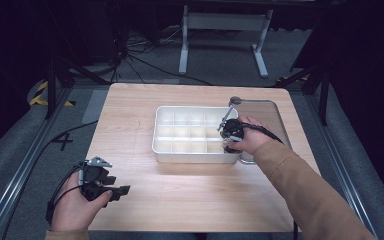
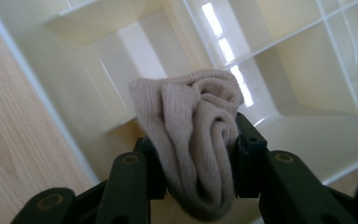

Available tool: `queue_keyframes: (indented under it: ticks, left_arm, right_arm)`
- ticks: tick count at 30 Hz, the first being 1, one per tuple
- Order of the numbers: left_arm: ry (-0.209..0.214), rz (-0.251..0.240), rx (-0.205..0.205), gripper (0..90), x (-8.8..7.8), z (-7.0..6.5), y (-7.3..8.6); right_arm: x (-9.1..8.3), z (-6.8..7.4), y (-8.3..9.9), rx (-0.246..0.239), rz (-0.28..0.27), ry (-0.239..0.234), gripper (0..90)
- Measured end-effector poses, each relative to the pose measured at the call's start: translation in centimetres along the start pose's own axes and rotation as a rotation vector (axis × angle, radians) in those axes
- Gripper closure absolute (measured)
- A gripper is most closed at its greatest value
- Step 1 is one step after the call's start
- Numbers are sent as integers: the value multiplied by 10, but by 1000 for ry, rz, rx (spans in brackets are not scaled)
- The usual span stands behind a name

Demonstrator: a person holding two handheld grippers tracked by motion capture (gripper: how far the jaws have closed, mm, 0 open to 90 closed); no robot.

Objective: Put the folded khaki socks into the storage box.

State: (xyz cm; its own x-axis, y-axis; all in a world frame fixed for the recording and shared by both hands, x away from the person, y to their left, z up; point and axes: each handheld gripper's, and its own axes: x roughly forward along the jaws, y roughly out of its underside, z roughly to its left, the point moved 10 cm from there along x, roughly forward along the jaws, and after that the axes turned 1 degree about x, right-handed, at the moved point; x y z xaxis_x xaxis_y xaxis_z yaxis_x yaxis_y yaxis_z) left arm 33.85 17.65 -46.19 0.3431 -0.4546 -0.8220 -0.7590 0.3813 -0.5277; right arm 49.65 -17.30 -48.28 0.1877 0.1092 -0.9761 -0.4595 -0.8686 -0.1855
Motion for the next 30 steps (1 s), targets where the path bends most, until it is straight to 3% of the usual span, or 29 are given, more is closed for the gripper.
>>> queue_keyframes:
  ticks: [10,13,16,23,28,30]
  left_arm:
    - [1,7,10,386,3,0,-1]
    - [2,5,6,386,4,-1,-1]
    - [5,5,7,385,4,-1,-1]
    - [4,12,8,386,5,-1,-1]
    - [5,10,12,386,6,-2,-2]
    - [4,11,9,387,5,-2,-1]
  right_arm:
    - [16,-1,5,23,39,-12,657]
    - [15,-1,5,29,23,-25,629]
    - [8,0,5,56,-7,-50,583]
    - [-17,0,-1,55,-40,-27,557]
    - [-28,3,-8,43,-67,-15,589]
    - [-27,1,-10,62,-74,-22,662]
